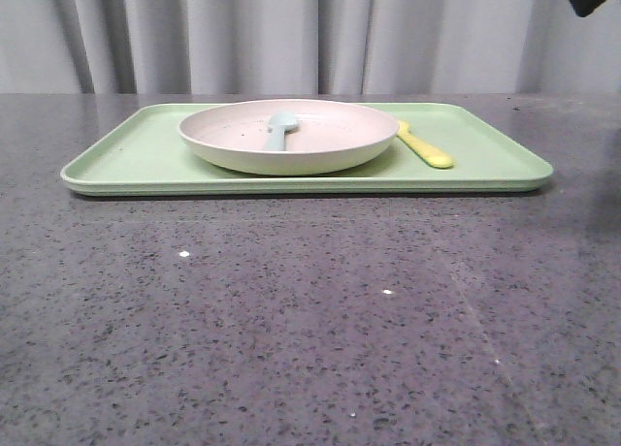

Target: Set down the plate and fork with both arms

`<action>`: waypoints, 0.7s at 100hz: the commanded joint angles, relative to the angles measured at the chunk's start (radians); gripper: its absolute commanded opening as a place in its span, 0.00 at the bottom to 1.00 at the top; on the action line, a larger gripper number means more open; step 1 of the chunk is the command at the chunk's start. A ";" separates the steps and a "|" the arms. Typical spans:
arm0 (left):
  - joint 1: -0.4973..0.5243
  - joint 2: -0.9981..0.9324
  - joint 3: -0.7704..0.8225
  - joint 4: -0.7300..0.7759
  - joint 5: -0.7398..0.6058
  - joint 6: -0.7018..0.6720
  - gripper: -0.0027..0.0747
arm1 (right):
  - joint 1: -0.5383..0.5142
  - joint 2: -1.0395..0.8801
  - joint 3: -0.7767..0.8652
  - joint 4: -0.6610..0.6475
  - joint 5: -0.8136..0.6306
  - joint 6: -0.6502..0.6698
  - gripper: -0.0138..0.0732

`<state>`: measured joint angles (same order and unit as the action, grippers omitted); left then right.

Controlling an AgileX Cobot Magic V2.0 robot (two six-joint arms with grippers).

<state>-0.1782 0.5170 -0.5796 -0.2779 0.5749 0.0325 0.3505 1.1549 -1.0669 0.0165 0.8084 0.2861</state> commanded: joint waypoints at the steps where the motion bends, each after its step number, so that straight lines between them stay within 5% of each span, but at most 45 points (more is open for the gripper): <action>1: 0.004 0.002 -0.030 -0.017 -0.078 -0.006 0.01 | -0.004 -0.099 0.039 -0.017 -0.108 -0.004 0.50; 34: 0.004 0.002 -0.030 -0.017 -0.078 -0.006 0.01 | -0.004 -0.381 0.287 -0.022 -0.233 -0.004 0.08; 70: 0.004 0.002 -0.030 -0.017 -0.078 -0.006 0.01 | -0.004 -0.657 0.500 -0.029 -0.322 -0.004 0.08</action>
<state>-0.1782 0.5170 -0.5796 -0.2779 0.5734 0.0325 0.3505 0.5498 -0.5754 0.0069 0.5827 0.2861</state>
